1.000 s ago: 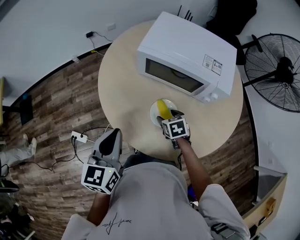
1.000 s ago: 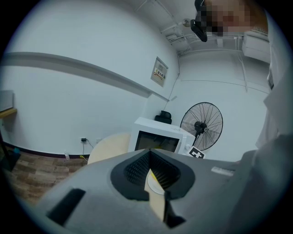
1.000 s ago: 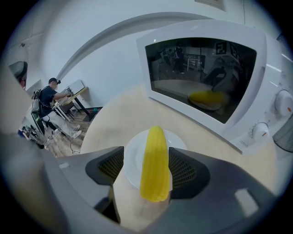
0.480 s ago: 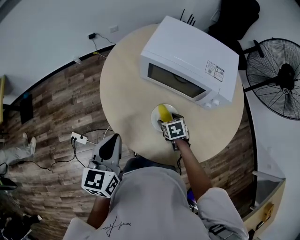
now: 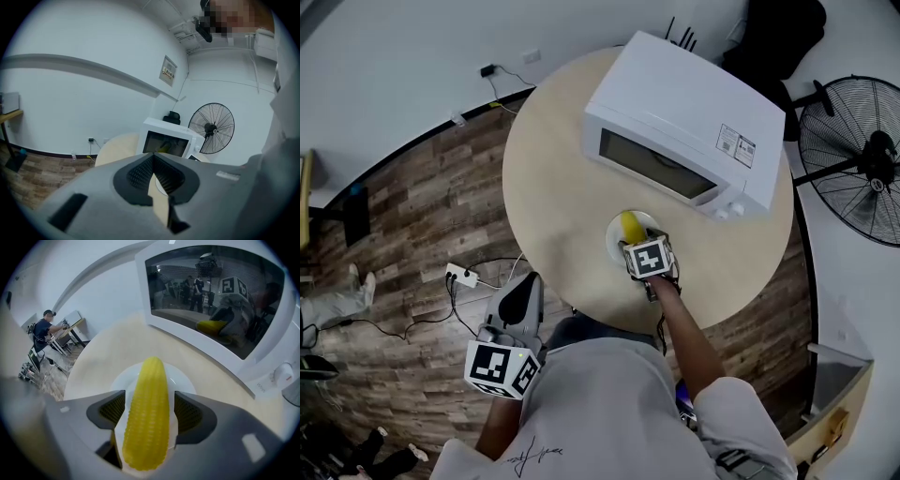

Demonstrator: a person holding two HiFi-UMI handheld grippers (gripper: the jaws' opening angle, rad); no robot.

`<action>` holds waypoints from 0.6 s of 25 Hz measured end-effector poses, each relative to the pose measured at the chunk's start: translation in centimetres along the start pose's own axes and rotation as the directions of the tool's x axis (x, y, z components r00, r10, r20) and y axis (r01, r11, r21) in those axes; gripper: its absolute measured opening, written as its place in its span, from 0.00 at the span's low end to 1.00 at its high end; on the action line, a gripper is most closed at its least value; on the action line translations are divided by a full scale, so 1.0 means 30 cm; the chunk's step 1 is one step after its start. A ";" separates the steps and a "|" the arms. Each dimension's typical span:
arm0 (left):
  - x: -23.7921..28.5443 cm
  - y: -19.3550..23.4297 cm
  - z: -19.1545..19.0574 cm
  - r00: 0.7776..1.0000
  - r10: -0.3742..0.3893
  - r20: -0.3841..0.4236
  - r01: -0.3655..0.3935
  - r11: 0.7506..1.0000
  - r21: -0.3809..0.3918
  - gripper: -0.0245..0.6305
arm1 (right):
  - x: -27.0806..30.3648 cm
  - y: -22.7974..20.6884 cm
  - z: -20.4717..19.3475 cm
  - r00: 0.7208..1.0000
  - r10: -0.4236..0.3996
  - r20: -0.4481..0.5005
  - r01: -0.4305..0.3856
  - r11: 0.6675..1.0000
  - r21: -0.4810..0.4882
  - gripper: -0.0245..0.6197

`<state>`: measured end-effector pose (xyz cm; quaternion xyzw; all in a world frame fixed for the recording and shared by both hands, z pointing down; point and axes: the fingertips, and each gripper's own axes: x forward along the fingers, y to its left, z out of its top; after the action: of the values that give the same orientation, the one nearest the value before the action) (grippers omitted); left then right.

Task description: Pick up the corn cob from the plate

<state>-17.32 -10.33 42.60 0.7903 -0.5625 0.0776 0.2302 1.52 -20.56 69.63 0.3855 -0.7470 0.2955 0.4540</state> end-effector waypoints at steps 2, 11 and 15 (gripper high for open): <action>0.005 0.004 0.001 1.000 0.003 -0.003 -0.003 1.000 0.000 0.03 | 0.015 -0.004 0.004 1.000 0.000 0.000 0.000 1.000 0.001 0.57; 0.012 0.015 -0.005 1.000 0.011 -0.012 -0.012 1.000 -0.010 0.03 | 0.027 -0.015 0.010 1.000 -0.021 -0.001 0.021 1.000 0.000 0.53; 0.020 0.012 -0.010 1.000 0.007 -0.011 -0.007 1.000 -0.010 0.03 | 0.028 -0.013 0.008 0.999 -0.035 0.001 0.035 0.999 -0.007 0.46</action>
<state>-17.39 -10.80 43.18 0.7869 -0.5642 0.0800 0.2368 1.49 -21.22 70.33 0.3971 -0.7413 0.2847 0.4602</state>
